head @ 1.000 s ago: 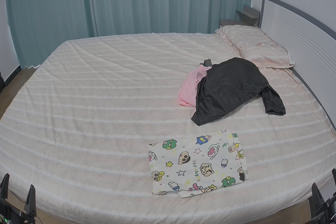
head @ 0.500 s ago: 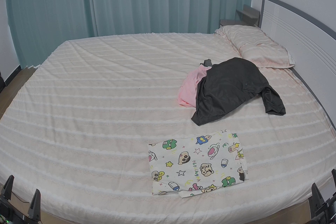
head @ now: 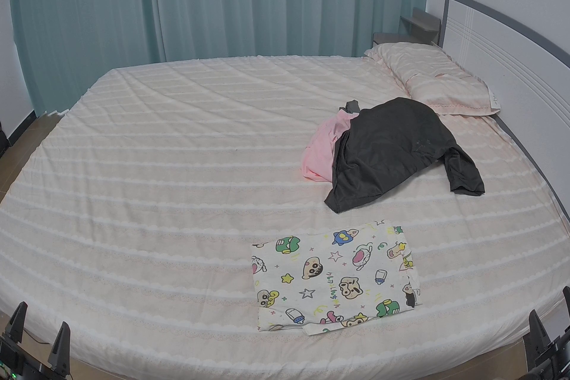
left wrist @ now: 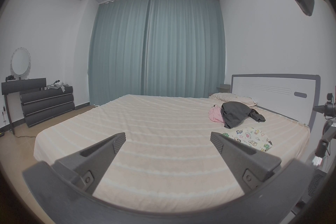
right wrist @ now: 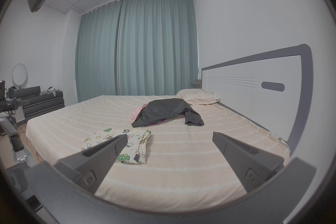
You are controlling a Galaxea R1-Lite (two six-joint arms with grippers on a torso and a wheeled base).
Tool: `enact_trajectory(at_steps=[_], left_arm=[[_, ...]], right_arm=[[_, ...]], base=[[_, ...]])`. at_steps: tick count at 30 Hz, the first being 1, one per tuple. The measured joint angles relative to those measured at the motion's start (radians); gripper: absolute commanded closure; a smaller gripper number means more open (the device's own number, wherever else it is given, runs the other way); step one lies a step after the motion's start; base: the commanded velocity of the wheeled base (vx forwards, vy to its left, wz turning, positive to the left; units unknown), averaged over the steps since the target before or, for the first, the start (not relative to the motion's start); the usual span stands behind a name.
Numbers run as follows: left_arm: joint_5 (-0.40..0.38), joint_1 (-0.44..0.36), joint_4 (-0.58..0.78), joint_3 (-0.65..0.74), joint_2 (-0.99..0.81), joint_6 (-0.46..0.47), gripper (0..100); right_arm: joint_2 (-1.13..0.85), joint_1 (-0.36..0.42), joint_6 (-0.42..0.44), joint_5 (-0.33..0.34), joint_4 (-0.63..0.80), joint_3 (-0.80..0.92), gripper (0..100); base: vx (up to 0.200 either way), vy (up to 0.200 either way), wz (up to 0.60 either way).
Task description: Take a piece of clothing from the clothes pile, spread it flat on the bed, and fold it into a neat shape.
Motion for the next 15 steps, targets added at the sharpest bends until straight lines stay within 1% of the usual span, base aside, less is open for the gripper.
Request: enact_trajectory(at_steps=[2, 7, 15], left_arm=[[0.004, 0.0, 0.0, 0.0, 0.0, -0.01, 0], [0.007, 0.0, 0.0, 0.0, 0.0, 0.021, 0], [0.006, 0.0, 0.0, 0.0, 0.0, 0.023, 0]], right_arm=[[0.0, 0.0, 0.0, 0.0, 0.0, 0.0, 0], [0.0, 0.0, 0.0, 0.0, 0.0, 0.0, 0], [0.0, 0.0, 0.0, 0.0, 0.0, 0.0, 0]], base=[[0.0, 0.0, 0.0], [0.0, 0.0, 0.0], [0.0, 0.0, 0.0]])
